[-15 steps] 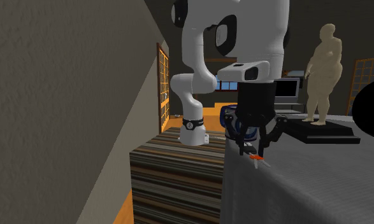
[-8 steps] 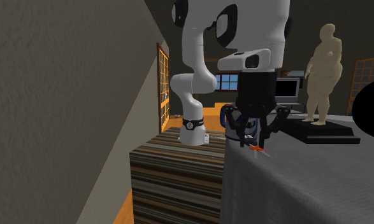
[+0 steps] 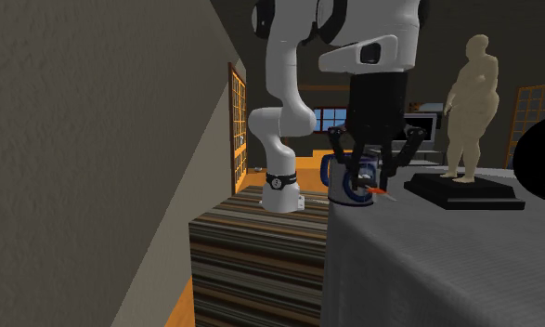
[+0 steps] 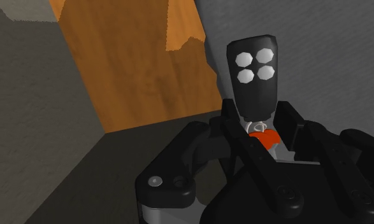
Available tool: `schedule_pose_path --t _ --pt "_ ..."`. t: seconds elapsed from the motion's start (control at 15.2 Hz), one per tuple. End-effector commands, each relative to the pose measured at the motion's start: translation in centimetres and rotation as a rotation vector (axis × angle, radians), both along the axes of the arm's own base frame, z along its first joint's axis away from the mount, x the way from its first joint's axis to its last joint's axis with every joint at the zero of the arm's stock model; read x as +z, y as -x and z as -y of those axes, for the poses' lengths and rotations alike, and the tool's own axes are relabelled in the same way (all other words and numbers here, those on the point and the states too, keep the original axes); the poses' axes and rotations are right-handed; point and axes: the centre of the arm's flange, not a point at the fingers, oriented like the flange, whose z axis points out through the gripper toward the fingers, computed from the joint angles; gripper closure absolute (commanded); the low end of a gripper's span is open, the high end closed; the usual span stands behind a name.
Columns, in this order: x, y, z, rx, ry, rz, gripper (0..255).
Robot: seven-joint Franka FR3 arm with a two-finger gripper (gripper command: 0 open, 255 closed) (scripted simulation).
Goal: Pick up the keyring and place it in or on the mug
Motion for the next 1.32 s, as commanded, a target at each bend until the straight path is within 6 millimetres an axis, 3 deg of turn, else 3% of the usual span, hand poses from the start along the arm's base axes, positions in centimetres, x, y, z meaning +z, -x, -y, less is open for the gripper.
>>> schedule_pose_path --t 0.0,1.25 --pt "1.1 -0.1 0.1 0.000 0.000 0.000 255" --pt "11.0 -0.1 0.1 0.000 0.000 0.000 255"
